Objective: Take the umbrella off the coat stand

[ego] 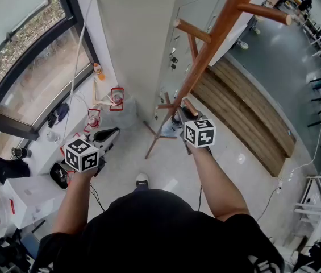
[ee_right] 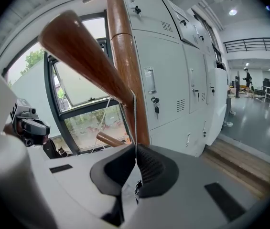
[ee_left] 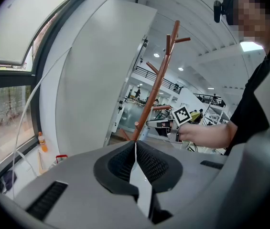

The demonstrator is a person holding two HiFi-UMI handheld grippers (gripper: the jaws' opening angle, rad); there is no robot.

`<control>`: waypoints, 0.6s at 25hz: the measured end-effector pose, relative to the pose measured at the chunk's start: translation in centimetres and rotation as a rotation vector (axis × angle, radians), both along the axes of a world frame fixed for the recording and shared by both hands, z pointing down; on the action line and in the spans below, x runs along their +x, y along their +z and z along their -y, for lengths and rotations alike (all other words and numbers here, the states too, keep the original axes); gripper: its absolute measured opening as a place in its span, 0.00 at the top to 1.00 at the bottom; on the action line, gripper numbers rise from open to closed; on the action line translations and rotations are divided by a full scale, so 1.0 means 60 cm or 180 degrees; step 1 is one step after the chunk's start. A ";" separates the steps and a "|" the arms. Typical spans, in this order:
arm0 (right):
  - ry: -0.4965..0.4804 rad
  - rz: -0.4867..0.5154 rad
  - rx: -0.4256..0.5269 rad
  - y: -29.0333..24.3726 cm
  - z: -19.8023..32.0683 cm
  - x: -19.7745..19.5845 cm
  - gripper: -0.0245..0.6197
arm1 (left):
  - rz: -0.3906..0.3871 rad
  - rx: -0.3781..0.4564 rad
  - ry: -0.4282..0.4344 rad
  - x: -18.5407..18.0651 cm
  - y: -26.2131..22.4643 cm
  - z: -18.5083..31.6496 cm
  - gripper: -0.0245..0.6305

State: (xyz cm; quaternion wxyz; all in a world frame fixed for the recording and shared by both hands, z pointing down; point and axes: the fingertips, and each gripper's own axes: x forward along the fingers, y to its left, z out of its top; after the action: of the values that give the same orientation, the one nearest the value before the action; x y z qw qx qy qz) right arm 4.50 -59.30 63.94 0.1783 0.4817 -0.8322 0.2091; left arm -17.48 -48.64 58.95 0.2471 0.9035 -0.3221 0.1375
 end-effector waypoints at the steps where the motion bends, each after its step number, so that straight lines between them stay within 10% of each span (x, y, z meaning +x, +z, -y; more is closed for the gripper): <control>1: 0.0000 -0.0010 0.0003 0.000 -0.001 0.000 0.93 | 0.0005 0.0001 0.0003 0.000 0.000 -0.002 0.92; 15: -0.0095 0.0053 0.0026 -0.023 -0.017 -0.014 0.94 | 0.0001 0.0039 -0.0046 -0.010 -0.011 -0.023 0.92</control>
State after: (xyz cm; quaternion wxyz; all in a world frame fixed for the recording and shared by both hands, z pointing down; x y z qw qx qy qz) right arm 3.64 -58.28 62.58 0.1725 0.4681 -0.8416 0.2069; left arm -18.06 -47.27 58.32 0.2426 0.9026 -0.3294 0.1339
